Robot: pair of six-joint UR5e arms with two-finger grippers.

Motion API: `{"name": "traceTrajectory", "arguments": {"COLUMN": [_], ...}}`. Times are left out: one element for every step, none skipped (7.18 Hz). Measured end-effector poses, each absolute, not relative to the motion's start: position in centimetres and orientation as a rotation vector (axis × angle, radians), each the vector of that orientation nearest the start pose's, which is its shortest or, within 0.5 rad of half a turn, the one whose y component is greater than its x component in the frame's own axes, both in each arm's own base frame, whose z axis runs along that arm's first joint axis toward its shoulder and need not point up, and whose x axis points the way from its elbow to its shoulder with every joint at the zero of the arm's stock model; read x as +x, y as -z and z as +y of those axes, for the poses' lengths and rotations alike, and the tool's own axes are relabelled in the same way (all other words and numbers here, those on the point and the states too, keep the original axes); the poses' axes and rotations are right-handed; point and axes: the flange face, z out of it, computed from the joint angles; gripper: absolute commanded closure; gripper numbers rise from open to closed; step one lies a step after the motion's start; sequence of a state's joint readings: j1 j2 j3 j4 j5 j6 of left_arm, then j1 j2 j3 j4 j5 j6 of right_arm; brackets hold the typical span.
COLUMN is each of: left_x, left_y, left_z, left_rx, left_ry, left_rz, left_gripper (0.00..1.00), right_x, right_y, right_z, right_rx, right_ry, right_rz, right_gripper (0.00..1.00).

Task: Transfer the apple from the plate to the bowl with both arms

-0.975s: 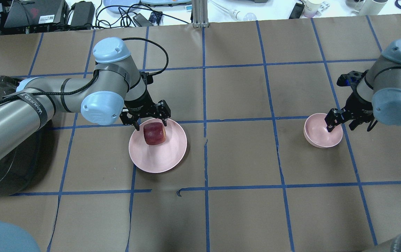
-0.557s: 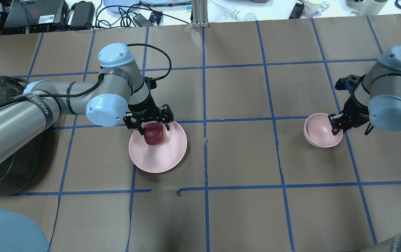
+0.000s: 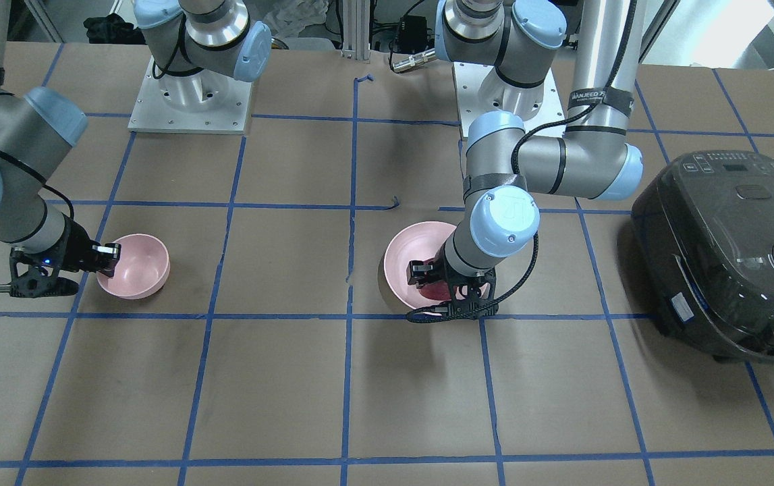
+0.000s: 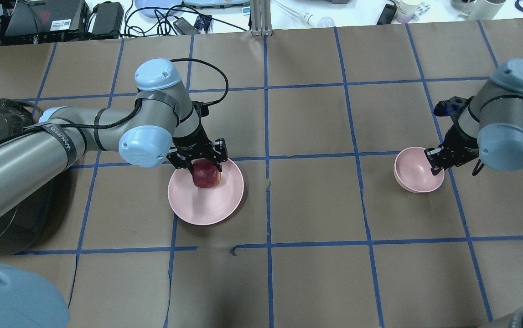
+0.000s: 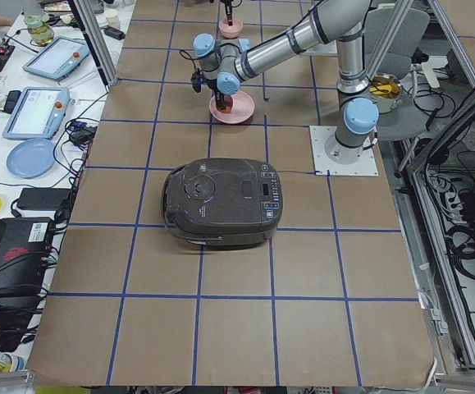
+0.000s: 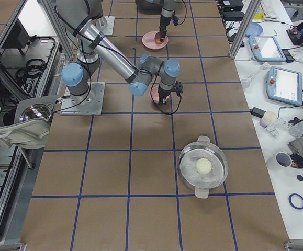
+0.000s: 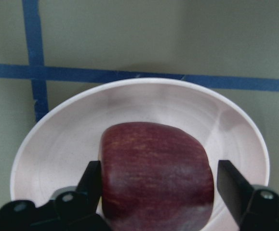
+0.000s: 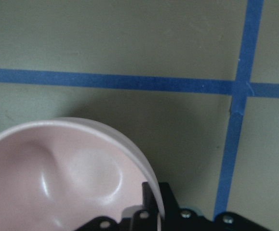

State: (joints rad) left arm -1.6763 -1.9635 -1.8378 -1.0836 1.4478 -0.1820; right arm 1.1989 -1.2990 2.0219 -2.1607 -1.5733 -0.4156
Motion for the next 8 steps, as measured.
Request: {"name": "traceTrajectory", "arguments": {"left_x": [-20.4,-20.5,-20.5,-20.5,-20.7,-21.5,-23.0,-24.8], "left_y": [-20.1,-20.5,-21.3,-22.8,-24.4,-25.9,-26.9,-27.4], "left_z": [-53.6,-53.7,-54.0,-54.6,-55.2,-55.4,-55.0,-54.7], "left_rx": [-0.132,-0.109,-0.083,-0.071,-0.068,-0.075,-0.086,-0.087], "left_ry": [-0.293,-0.275,-0.239,-0.192,-0.148,-0.126,-0.123,-0.122], "left_rz": [3.224,3.229,3.235,3.239,3.240,3.241,3.245,3.258], "left_gripper": [0.77,0.83,0.86,0.86,0.86,0.88,0.91,0.92], "right_x": [-1.7,4.1,9.9,14.6,17.3,18.7,19.2,19.4], "right_y": [-20.3,-20.5,-20.7,-20.8,-20.8,-20.8,-20.8,-20.9], "right_z": [-51.1,-51.0,-50.3,-49.3,-48.4,-48.0,-47.8,-47.9], "right_rx": [-0.021,0.053,0.139,0.198,0.222,0.228,0.225,0.218], "right_ry": [-0.193,-0.189,-0.180,-0.176,-0.178,-0.180,-0.180,-0.175], "right_rz": [3.098,3.116,3.119,3.104,3.094,3.091,3.091,3.096], "right_gripper": [1.00,1.00,1.00,1.00,1.00,1.00,0.02,0.00]}}
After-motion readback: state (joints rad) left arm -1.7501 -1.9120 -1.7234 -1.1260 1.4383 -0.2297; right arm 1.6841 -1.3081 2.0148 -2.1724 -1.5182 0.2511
